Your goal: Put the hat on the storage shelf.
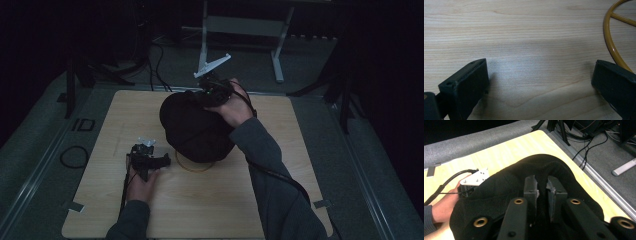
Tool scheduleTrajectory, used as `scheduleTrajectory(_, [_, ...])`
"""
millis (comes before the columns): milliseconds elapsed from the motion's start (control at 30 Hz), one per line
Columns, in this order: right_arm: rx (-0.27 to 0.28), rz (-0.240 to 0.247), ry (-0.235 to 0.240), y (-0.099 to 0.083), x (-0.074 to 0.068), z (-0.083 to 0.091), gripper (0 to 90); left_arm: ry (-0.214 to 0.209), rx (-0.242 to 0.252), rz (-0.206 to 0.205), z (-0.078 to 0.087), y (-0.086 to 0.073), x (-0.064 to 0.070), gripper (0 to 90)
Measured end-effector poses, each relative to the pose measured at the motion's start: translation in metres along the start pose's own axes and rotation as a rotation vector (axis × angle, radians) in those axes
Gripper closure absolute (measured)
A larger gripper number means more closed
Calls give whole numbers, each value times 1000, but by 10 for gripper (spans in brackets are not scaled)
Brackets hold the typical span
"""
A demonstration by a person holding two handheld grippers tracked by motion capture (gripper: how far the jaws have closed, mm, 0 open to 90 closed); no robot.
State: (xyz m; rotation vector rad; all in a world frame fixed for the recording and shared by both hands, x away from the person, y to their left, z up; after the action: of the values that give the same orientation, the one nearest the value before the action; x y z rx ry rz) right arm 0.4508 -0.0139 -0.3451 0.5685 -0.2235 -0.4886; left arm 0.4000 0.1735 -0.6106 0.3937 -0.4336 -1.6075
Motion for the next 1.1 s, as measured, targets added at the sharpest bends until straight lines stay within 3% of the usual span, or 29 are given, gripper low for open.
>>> scheduleTrajectory(167, [-10, 9, 8, 0, -2, -2, 710, 0, -1, -1, 0, 0, 0, 7])
scheduleTrajectory(233, [-12, 11, -9, 1, -2, -3, 673, 0, -1, -1, 0, 0, 0, 7])
scheduleTrajectory(400, [-8, -28, -33, 0, 3, -4, 595, -1, 0, 0, 0, 0, 0, 7])
scheduleTrajectory(433, [11, -61, -60, -1, 8, -3, 554, -1, -1, -2, 0, 0, 0, 7])
scheduleTrajectory(533, [20, -69, -72, 0, 10, -1, 520, 0, -1, -1, 0, 0, 0, 7])
scheduleTrajectory(933, [4, -23, -31, -6, 8, 6, 498, 0, -1, -2, 0, 0, 0, 7])
scheduleTrajectory(1100, [6, -26, -19, -10, 7, 10, 491, -1, -1, -1, 0, 0, 0, 7])
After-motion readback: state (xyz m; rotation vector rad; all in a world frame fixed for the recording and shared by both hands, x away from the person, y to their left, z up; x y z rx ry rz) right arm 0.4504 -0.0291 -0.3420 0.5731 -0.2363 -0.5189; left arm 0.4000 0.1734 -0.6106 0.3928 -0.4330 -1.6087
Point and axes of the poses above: each handheld gripper's, and its own axes: z roughly backward along the jaws, y roughly out of its top, x roughly to its right, the point moved 6 cm from there along -z, roughly forward along the jaws, and after that the axes turned 13 degrees about -x, right-handed, at the moved point
